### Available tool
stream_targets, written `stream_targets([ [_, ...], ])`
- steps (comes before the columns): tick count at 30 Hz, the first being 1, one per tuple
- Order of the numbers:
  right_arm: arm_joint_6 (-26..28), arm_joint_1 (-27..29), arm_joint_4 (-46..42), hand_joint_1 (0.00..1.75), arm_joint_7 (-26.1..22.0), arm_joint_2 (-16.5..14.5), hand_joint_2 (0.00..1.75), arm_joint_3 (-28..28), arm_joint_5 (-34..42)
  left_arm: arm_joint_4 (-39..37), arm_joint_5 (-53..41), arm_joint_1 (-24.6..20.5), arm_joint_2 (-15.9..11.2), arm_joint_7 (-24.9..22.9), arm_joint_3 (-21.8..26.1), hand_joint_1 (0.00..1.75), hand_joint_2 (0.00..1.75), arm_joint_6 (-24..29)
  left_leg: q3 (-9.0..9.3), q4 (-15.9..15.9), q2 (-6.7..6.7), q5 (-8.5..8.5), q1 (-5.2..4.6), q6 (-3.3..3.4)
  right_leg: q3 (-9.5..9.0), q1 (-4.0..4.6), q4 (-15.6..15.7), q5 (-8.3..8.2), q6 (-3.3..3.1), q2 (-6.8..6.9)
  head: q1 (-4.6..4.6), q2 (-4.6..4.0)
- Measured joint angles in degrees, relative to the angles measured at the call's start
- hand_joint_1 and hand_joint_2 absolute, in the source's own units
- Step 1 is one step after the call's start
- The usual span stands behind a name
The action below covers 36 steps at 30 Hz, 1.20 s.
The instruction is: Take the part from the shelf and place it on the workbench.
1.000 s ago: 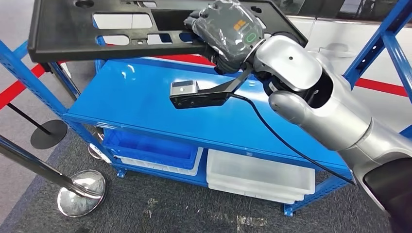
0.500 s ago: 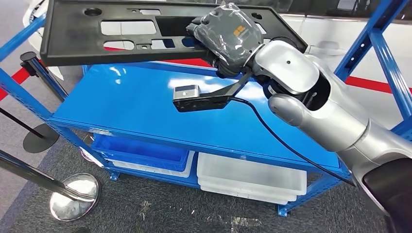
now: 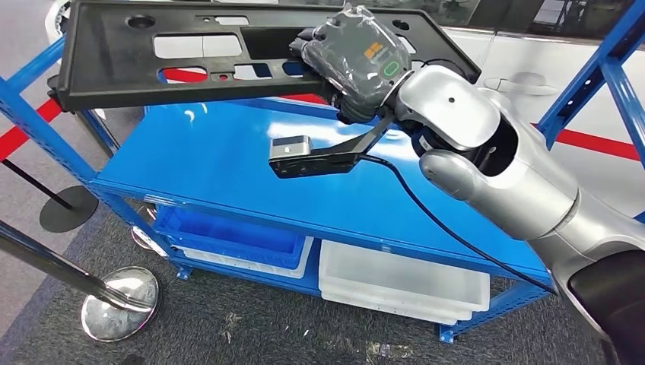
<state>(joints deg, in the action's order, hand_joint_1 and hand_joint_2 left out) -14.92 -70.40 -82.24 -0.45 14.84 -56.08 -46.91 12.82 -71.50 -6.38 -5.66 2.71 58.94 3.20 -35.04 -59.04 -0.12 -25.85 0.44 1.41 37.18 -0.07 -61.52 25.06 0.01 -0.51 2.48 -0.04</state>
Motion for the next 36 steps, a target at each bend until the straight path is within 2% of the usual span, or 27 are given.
stream_targets([
  [1,0.0,0.0,0.0,1.75,0.0,0.0,1.75,0.0,0.0,0.0,0.0,0.0,0.0,0.0,0.0,0.0,1.75,0.1,-0.23,-0.2,-0.02,-0.01,-0.02,-0.27,-0.49,0.15,1.2,-0.18,-0.28,-0.02,0.04,0.0],
  [3,0.0,-0.1,0.0,1.75,-0.1,0.0,1.75,0.0,-0.1,0.0,0.0,0.0,0.1,-0.1,0.0,0.0,1.75,0.1,-0.47,-0.2,-0.11,0.27,-0.01,-0.85,-0.47,0.25,1.5,-0.46,-0.8,0.0,0.08,0.0],
  [5,0.0,-0.1,0.0,1.75,-0.1,0.0,1.75,-0.1,-0.1,0.0,-0.1,0.1,0.2,-0.1,0.0,0.0,1.75,0.2,-0.86,-1.0,-0.16,-0.68,0.11,-1.45,-0.63,-0.03,2.0,-0.94,-1.44,0.18,0.21,0.0],
  [7,0.0,-0.2,0.0,1.75,-0.1,0.0,1.75,-0.1,0.1,0.0,-0.2,0.1,0.2,-0.1,0.0,0.0,1.75,0.2,-2.66,-5.8,-0.13,-3.96,0.3,-2.11,-0.69,-0.38,2.4,-1.29,-1.87,0.37,0.44,0.0],
  [9,0.0,-0.1,0.0,1.75,-0.1,-0.1,1.75,-0.1,0.3,0.0,-0.2,0.1,0.2,-0.1,0.0,0.0,1.75,0.3,-5.33,-12.8,-0.11,-7.42,0.57,-2.77,-0.44,-0.49,2.4,-1.47,-1.93,0.43,0.55,0.0],
  [10,0.0,0.0,0.0,1.75,-0.1,-0.1,1.75,-0.2,0.4,0.0,-0.2,0.1,0.2,-0.1,0.0,0.0,1.75,0.3,-6.0,-14.9,-0.1,-8.07,0.71,-2.99,-0.27,-0.52,2.3,-1.58,-1.87,0.44,0.54,0.0],
  [11,0.0,0.0,0.0,1.75,-0.1,-0.1,1.75,-0.3,0.5,0.0,-0.3,0.1,0.2,-0.1,0.0,0.0,1.75,0.3,-5.63,-14.8,-0.09,-7.68,0.83,-3.14,-0.08,-0.58,2.2,-1.7,-1.76,0.45,0.54,0.0],
  [12,0.0,0.1,0.0,1.75,-0.2,-0.1,1.75,-0.4,0.5,0.0,-0.3,0.1,0.2,-0.1,0.0,0.0,1.75,0.3,-4.11,-12.5,-0.08,-6.35,0.94,-3.22,0.1,-0.66,2.1,-1.82,-1.61,0.44,0.54,0.0],
  [13,0.1,0.0,0.0,1.75,-0.2,-0.1,1.75,-0.4,0.5,0.0,-0.3,0.1,0.1,-0.1,0.0,0.0,1.75,0.4,-1.79,-8.6,-0.08,-4.7,1.02,-3.27,0.24,-0.73,2.0,-1.94,-1.43,0.44,0.54,0.0],
  [15,0.1,-0.1,0.0,1.75,-0.2,-0.1,1.75,-0.4,0.6,0.0,-0.4,0.0,0.1,-0.1,0.0,0.0,1.75,0.5,2.07,-1.7,-0.23,-2.68,0.87,-3.07,0.52,-0.68,1.8,-2.27,-0.89,0.41,0.51,0.0],
  [16,0.1,-0.1,0.0,1.75,-0.2,-0.1,1.75,-0.4,0.6,0.0,-0.4,-0.1,0.1,-0.2,0.0,0.0,1.75,0.6,2.81,-0.1,-0.34,-2.37,0.72,-2.82,0.63,-0.61,1.8,-2.51,-0.53,0.39,0.5,0.0],
  [19,0.1,-0.2,0.0,1.75,-0.3,-0.2,1.75,-0.4,0.8,0.0,-0.5,-0.1,0.2,-0.4,-0.1,0.0,1.75,0.7,2.31,0.3,-0.41,-1.46,0.53,-1.49,0.98,-0.57,2.2,-3.28,0.69,0.3,0.43,0.0],
  [20,0.1,-0.2,0.0,1.75,-0.3,-0.2,1.75,-0.4,0.8,0.0,-0.5,-0.1,0.2,-0.5,-0.2,0.0,1.75,0.7,2.01,0.4,-0.32,-0.95,0.59,-0.97,1.33,-0.6,1.7,-2.63,0.99,0.29,0.37,0.0],
  [21,0.0,-0.3,0.0,1.75,-0.4,-0.2,1.75,-0.4,0.9,0.0,-0.5,-0.2,0.2,-0.5,-0.4,0.0,1.75,0.7,1.6,0.7,-0.21,-0.41,0.65,-0.45,2.0,-0.59,0.2,-1.07,1.17,0.28,0.3,0.0],
  [22,0.0,-0.3,0.0,1.75,-0.4,-0.1,1.75,-0.4,1.0,0.0,-0.6,-0.2,0.2,-0.6,-0.6,0.0,1.75,0.7,1.11,0.8,-0.11,0.1,0.65,-0.03,2.95,-0.62,-2.3,1.32,1.24,0.28,0.22,0.0],
  [24,0.0,-0.3,0.0,1.75,-0.4,-0.2,1.75,-0.5,1.1,0.0,-0.8,-0.3,0.2,-0.8,-1.0,0.0,1.75,0.7,-0.06,0.8,-0.03,0.96,0.36,0.47,4.95,-0.53,-9.6,6.48,1.29,0.31,0.13,0.0],
  [25,0.0,-0.3,0.0,1.75,-0.4,-0.2,1.75,-0.5,1.1,0.0,-0.8,-0.3,0.2,-0.8,-1.1,0.0,1.75,0.7,-0.7,0.7,-0.02,1.37,0.22,0.58,5.27,-0.5,-12.3,7.78,1.26,0.31,0.12,0.0],
  [26,0.0,-0.3,0.1,1.75,-0.4,-0.2,1.75,-0.6,1.2,0.0,-0.9,-0.3,0.2,-0.8,-1.3,0.0,1.75,0.7,-1.33,0.6,-0.03,1.76,0.1,0.63,4.76,-0.46,-13.4,7.96,1.16,0.31,0.13,0.0],
  [27,0.0,-0.3,0.1,1.75,-0.4,-0.2,1.75,-0.6,1.2,0.0,-0.9,-0.3,0.2,-0.9,-1.4,0.0,1.75,0.7,-1.93,0.4,-0.06,2.11,0.01,0.63,3.27,-0.41,-12.3,7.06,0.96,0.31,0.11,0.0],
  [29,0.0,-0.4,0.1,1.75,-0.4,-0.2,1.75,-0.7,1.3,0.0,-0.9,-0.3,0.2,-0.9,-1.4,0.0,1.75,0.7,-2.93,0.1,-0.14,2.75,-0.11,0.45,-1.82,-0.17,-5.5,4.81,0.24,0.31,0.12,0.0],
  [30,0.0,-0.4,0.1,1.75,-0.4,-0.2,1.75,-0.7,1.3,0.0,-1.0,-0.3,0.2,-1.0,-1.4,0.0,1.75,0.7,-3.3,0.0,-0.16,3.09,-0.18,0.27,-4.17,0.02,-1.9,4.23,-0.08,0.33,0.18,0.01],
  [31,0.0,-0.4,0.1,1.75,-0.4,-0.2,1.75,-0.7,1.4,0.0,-1.0,-0.3,0.3,-1.0,-1.5,0.0,1.75,0.7,-3.51,0.0,-0.16,3.48,-0.21,0.01,-5.71,0.23,0.8,3.96,-0.34,0.34,0.17,0.01],
  [32,0.0,-0.5,0.0,1.75,-0.4,-0.3,1.75,-0.7,1.4,0.0,-1.0,-0.3,0.3,-1.0,-1.5,0.0,1.75,0.7,-3.64,0.1,-0.16,3.9,-0.2,-0.3,-6.34,0.43,2.2,3.99,-0.49,0.35,0.15,0.01],
  [34,0.0,-0.6,0.0,1.75,-0.4,-0.3,1.75,-0.7,1.6,0.0,-1.0,-0.3,0.3,-1.0,-1.5,0.0,1.75,0.7,-3.73,0.6,-0.28,4.75,-0.19,-0.98,-6.07,0.36,3.0,3.07,-0.85,0.43,0.0,0.01],
  [35,0.0,-0.6,0.1,1.75,-0.4,-0.3,1.75,-0.7,1.7,0.0,-1.0,-0.3,0.3,-1.1,-1.5,0.0,1.75,0.7,-4.07,0.5,-0.34,4.54,-0.2,-1.33,-5.84,0.16,3.4,2.47,-1.12,0.5,-0.02,0.01],
  [36,-0.1,-0.6,0.1,1.75,-0.4,-0.3,1.75,-0.7,1.7,0.0,-1.0,-0.3,0.3,-1.1,-1.5,0.0,1.75,0.7,-4.61,-0.4,-0.37,3.28,-0.21,-1.72,-5.45,-0.1,3.9,1.72,-1.51,0.57,0.11,0.0],
])
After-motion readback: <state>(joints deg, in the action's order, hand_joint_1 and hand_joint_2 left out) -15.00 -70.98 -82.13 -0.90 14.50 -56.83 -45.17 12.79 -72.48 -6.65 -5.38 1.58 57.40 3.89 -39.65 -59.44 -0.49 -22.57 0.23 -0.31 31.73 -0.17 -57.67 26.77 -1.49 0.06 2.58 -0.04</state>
